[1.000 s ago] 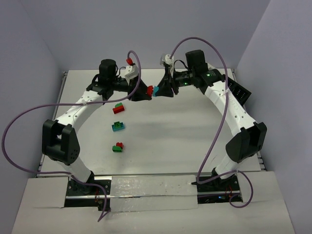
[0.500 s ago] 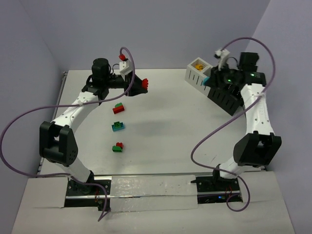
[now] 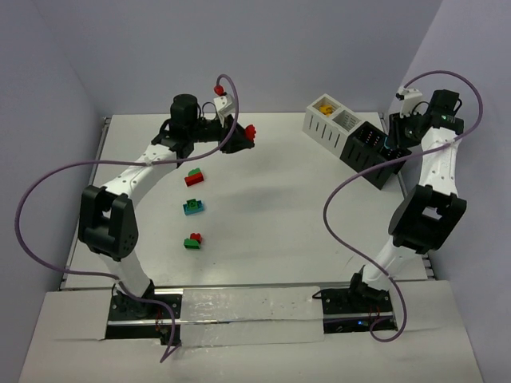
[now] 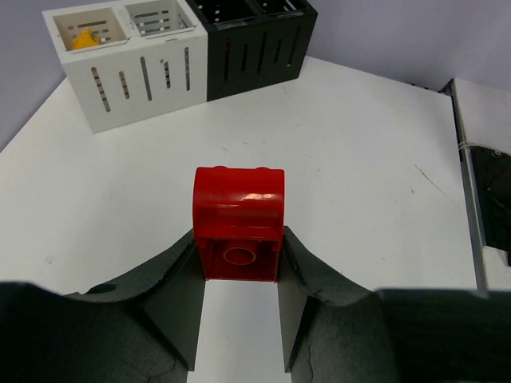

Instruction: Sort the legos into containers by color

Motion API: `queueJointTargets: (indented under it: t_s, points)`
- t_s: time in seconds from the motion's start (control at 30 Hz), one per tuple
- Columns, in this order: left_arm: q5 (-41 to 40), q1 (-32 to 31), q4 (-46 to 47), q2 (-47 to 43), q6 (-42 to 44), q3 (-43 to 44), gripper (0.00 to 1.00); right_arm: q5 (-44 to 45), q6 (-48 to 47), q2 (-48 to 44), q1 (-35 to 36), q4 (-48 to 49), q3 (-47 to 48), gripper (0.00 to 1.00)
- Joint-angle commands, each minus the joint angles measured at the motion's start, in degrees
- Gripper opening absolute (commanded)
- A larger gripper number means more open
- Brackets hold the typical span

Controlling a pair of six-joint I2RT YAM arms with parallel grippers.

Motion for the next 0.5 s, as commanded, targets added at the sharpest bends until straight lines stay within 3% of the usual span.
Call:
queueJointTargets:
  t_s: [0.0,0.13,0.2,0.23,0.27,0.3,0.33,0.43,0.47]
  points:
    - [-2.92,-0.35,0.71,-0.01,-0.72,3.47,0.00,6.58,3.40,3.21,-0.06,3.57,4.91,0.00]
    - [-3.22,-0.35,0.93,0.04,-0.65,2.93,0.00,8.45,4.20,7.07,0.03,3.98,7.01,0.00]
    - [-3.53,-0.35,0.60,0.33,-0.47,3.06,0.00,9.64,3.89,8.18,0.03,4.21,7.59,0.07]
    - [-3.61,-0.35,0.40,0.48,-0.37,3.13,0.00,10.13,3.77,8.60,0.06,4.28,7.74,0.16]
    - [-3.55,-0.35,0.27,0.61,-0.35,3.20,0.00,10.46,3.76,8.86,0.12,4.28,7.75,0.32]
    - [-3.54,-0.35,0.25,0.70,-0.08,3.20,0.00,10.46,3.69,8.88,0.12,4.26,8.01,0.33]
    - [-3.29,-0.27,-0.08,0.70,0.51,3.20,0.00,10.36,3.86,9.21,0.12,3.75,8.19,0.52]
    - [-3.37,-0.35,-0.69,0.78,1.46,2.94,0.00,8.73,4.89,8.96,0.55,1.94,9.56,0.86]
    - [-3.30,-0.35,-0.91,0.71,1.99,2.86,0.00,7.84,5.05,8.37,0.92,1.33,9.66,0.89]
